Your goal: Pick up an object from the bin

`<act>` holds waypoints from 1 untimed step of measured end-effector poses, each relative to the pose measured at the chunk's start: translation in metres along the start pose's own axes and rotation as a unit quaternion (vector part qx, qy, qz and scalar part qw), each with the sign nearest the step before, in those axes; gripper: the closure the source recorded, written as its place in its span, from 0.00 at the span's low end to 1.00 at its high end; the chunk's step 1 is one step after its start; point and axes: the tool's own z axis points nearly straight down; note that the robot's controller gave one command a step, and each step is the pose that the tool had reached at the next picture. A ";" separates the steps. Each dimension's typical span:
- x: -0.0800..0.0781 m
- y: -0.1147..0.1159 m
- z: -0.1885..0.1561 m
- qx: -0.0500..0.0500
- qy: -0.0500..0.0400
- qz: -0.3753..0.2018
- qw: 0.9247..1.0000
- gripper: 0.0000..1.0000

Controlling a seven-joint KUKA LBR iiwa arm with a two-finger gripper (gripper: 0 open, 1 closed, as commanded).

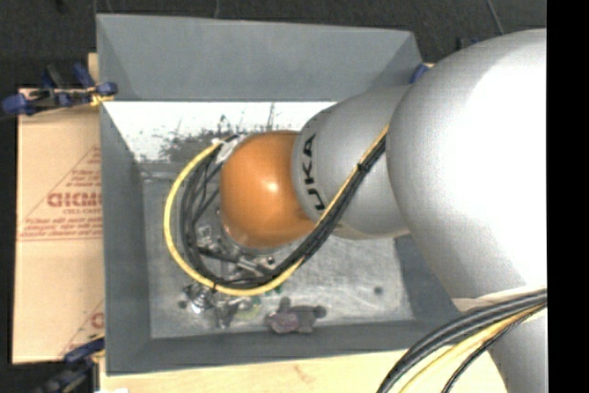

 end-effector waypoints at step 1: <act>0.038 -0.018 -0.029 0.000 0.006 0.044 0.999 0.00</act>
Offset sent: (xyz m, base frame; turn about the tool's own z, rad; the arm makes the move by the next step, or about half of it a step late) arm -0.0310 -0.0284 0.0272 0.0871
